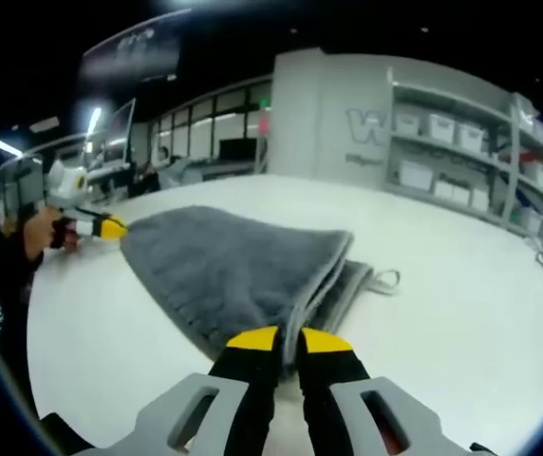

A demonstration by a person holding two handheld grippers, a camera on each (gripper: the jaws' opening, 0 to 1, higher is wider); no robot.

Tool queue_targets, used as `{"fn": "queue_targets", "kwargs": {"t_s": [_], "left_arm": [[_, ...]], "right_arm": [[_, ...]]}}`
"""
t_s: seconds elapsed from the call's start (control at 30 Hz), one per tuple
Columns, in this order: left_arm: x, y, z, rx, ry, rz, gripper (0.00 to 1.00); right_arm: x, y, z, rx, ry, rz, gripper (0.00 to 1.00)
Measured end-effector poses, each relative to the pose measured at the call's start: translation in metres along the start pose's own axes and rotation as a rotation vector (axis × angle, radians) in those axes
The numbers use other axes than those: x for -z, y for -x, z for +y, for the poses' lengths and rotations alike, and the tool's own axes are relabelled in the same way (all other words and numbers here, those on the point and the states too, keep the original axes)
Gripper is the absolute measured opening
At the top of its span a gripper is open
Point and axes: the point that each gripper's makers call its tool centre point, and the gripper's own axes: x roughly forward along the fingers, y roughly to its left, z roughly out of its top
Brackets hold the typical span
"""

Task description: Open the folded towel by lifting each exposed corner and separating the folded layers until the towel lies flat within the target outline without major curled edges

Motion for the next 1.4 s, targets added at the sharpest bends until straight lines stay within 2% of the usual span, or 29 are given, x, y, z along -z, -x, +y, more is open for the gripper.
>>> {"fn": "queue_targets", "kwargs": {"t_s": [0.1,0.2,0.57,0.7,0.77,1.07,1.4], "left_arm": [[0.002,0.005,-0.006,-0.009,-0.03,0.026,0.05],[0.002,0.009,-0.01,-0.021,-0.101,0.036,0.05],[0.004,0.013,-0.027,0.028,-0.149,0.037,0.04],[0.005,0.013,-0.034,0.025,-0.194,0.033,0.04],[0.005,0.013,-0.036,0.029,-0.206,0.033,0.04],[0.007,0.019,-0.053,0.054,-0.215,0.053,0.04],[0.01,0.021,-0.068,0.092,-0.215,0.036,0.03]], "right_arm": [[0.001,-0.001,0.001,-0.003,0.045,0.033,0.03],[-0.001,-0.001,0.002,-0.004,0.089,0.06,0.03],[-0.005,-0.008,-0.009,-0.004,0.08,0.11,0.03],[-0.003,-0.014,-0.01,-0.009,0.112,0.143,0.02],[-0.001,-0.015,-0.011,-0.021,0.161,0.162,0.02],[-0.005,-0.03,-0.021,-0.024,0.167,0.23,0.01],[-0.009,-0.051,-0.034,-0.017,0.195,0.284,0.01]]}}
